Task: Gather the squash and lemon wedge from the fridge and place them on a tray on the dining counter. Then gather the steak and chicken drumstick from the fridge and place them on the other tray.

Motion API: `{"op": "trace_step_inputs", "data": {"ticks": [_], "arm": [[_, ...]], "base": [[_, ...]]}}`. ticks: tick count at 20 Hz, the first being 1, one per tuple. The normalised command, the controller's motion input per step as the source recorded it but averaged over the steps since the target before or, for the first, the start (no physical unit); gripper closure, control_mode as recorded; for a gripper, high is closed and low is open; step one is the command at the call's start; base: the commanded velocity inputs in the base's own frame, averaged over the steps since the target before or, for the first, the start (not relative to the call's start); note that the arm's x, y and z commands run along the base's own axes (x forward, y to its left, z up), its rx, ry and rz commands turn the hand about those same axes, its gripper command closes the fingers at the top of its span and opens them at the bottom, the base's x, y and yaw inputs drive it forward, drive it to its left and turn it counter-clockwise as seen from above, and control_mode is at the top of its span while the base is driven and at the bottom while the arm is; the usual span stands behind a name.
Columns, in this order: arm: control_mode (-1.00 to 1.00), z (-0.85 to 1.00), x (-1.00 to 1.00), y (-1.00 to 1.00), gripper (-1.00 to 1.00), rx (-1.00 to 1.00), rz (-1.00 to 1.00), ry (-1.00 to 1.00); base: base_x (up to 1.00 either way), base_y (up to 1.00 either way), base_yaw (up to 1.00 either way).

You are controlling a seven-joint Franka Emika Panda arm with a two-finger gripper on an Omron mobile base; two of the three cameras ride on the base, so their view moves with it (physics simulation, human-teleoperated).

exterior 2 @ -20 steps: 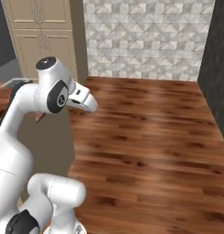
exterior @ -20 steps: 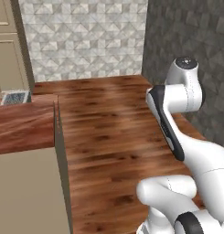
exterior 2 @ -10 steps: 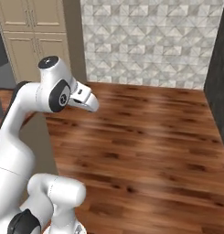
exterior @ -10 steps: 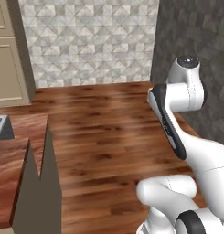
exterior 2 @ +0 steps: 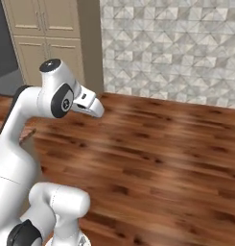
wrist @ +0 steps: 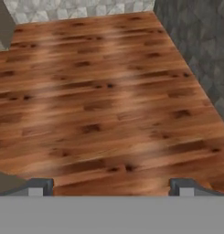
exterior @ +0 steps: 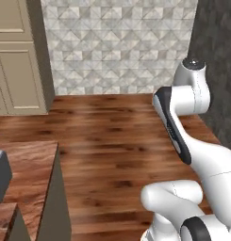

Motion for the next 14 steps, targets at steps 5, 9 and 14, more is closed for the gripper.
{"op": "trace_step_inputs", "data": {"ticks": [5,9,14], "arm": [[1.00,0.00,0.00,0.00,-1.00,0.00,0.00,0.00],[1.00,0.00,0.00,0.00,-1.00,0.00,0.00,0.00],[1.00,0.00,0.00,0.00,-1.00,0.00,0.00,0.00]], "base": [[1.00,-0.49,0.27],[1.00,-0.55,0.27],[0.95,-0.59,0.29]]}}
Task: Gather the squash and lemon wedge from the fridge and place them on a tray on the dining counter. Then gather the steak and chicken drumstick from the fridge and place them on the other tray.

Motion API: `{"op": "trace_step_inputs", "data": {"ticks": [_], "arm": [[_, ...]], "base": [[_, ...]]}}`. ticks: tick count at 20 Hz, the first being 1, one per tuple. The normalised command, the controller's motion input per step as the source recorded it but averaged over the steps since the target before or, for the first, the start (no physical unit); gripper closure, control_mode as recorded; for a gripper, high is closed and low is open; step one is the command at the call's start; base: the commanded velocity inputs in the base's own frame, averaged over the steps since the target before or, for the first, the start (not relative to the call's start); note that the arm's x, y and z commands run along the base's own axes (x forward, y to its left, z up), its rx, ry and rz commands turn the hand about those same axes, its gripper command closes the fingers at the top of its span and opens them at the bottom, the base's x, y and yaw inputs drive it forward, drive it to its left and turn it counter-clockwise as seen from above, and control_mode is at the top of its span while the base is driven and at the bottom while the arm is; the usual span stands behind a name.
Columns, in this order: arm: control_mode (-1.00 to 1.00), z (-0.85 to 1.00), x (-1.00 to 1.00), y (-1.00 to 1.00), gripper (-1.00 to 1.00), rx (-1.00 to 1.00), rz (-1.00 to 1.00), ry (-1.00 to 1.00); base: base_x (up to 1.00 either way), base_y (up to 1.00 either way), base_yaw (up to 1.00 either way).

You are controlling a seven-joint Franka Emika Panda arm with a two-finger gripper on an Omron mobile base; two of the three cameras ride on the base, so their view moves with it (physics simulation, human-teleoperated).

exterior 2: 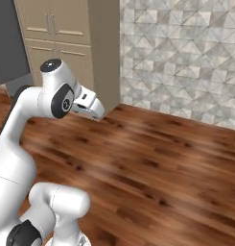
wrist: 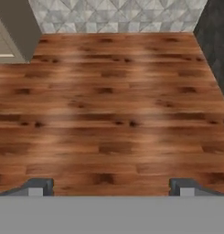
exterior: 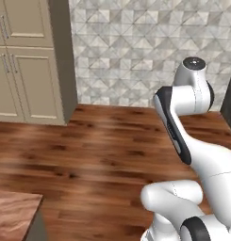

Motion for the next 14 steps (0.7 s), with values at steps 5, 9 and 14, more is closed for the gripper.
{"op": "trace_step_inputs", "data": {"ticks": [5,9,14], "arm": [[1.00,0.00,0.00,0.00,-1.00,0.00,0.00,0.00],[1.00,0.00,0.00,0.00,-1.00,0.00,0.00,0.00],[1.00,0.00,0.00,0.00,-1.00,0.00,0.00,0.00]], "base": [[0.79,-0.53,0.32],[0.56,-0.45,0.35],[0.57,-0.27,0.38]]}}
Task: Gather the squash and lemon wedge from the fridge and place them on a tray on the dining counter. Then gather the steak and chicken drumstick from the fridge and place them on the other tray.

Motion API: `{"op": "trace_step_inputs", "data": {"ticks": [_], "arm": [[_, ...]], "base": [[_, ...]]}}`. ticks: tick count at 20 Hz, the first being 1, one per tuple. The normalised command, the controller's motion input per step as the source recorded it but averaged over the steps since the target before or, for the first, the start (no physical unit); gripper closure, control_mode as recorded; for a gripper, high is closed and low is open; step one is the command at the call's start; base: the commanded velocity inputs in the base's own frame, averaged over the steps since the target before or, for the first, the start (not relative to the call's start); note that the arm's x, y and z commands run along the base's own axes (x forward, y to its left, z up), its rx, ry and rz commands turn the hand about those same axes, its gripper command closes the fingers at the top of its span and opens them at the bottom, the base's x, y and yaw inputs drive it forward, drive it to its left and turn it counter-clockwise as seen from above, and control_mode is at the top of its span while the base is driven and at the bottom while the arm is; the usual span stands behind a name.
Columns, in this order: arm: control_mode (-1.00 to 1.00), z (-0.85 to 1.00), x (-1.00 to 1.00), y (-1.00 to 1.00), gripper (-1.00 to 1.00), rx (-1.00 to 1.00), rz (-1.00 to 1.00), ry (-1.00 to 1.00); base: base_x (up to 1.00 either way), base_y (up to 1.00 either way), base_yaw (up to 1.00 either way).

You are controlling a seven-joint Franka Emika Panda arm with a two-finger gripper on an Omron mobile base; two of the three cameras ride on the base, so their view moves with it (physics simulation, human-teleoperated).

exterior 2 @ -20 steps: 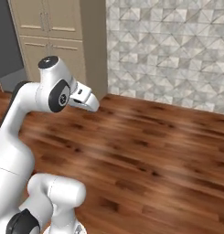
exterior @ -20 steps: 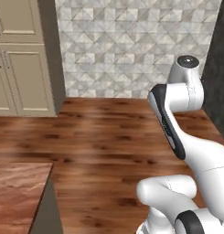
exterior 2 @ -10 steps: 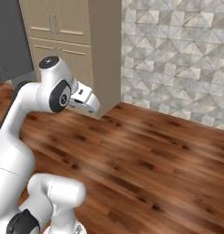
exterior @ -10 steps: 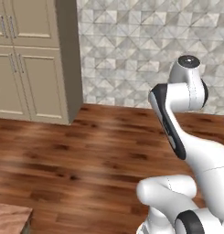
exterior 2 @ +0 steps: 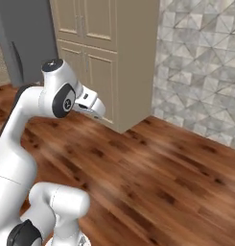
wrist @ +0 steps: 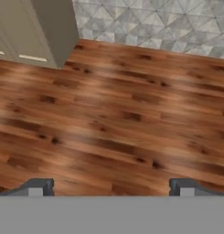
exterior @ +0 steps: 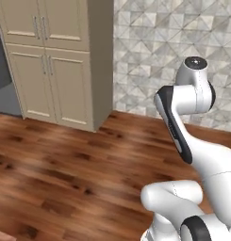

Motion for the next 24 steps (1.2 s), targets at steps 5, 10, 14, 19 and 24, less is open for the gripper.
{"op": "trace_step_inputs", "data": {"ticks": [5,10,14,19,24], "arm": [[1.00,0.00,0.00,0.00,-1.00,0.00,0.00,0.00],[1.00,0.00,0.00,0.00,-1.00,0.00,0.00,0.00],[1.00,0.00,0.00,0.00,-1.00,0.00,0.00,0.00],[1.00,0.00,0.00,0.00,-1.00,0.00,0.00,0.00],[1.00,0.00,0.00,0.00,-1.00,0.00,0.00,0.00]], "base": [[0.65,-0.09,0.41],[0.65,-0.06,0.44],[0.64,-0.02,0.44],[0.62,0.00,0.43],[0.70,0.00,0.44]]}}
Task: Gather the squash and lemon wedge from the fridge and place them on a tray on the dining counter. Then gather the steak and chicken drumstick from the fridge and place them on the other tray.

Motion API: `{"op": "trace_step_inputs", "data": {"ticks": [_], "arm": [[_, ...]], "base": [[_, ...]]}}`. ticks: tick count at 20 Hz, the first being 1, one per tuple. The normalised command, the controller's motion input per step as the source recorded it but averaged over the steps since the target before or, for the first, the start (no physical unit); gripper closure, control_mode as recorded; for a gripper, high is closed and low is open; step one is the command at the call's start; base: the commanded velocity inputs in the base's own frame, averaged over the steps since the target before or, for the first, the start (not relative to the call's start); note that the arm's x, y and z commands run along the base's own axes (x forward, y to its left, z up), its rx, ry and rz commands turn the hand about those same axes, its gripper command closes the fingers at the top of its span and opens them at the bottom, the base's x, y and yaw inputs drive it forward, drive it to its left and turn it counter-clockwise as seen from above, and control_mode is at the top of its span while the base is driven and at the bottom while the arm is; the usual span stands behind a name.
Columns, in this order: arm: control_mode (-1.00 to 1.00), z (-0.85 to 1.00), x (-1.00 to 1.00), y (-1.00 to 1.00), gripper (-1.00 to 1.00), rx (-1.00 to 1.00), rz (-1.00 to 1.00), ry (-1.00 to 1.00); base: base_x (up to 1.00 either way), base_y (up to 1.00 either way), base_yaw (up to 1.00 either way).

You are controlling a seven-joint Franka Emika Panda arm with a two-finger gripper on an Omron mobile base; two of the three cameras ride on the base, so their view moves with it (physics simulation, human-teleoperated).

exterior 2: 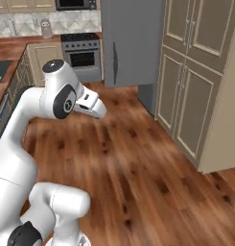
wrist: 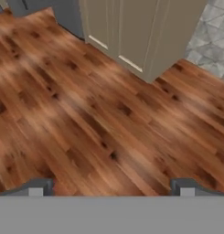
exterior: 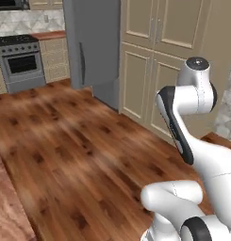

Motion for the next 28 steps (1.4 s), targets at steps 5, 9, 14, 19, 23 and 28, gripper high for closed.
{"op": "trace_step_inputs", "data": {"ticks": [5,9,14,19,23,28], "arm": [[1.00,0.00,0.00,0.00,-1.00,0.00,0.00,0.00],[1.00,0.00,0.00,0.00,-1.00,0.00,0.00,0.00],[1.00,0.00,0.00,0.00,-1.00,0.00,0.00,0.00],[1.00,0.00,0.00,0.00,-1.00,0.00,0.00,0.00],[1.00,0.00,0.00,0.00,-1.00,0.00,0.00,0.00],[1.00,0.00,0.00,0.00,-1.00,0.00,0.00,0.00]], "base": [[0.90,-0.21,0.42],[1.00,-0.21,0.40],[1.00,-0.16,0.39],[1.00,-0.10,0.36],[1.00,-0.20,0.30],[1.00,-0.29,0.24]]}}
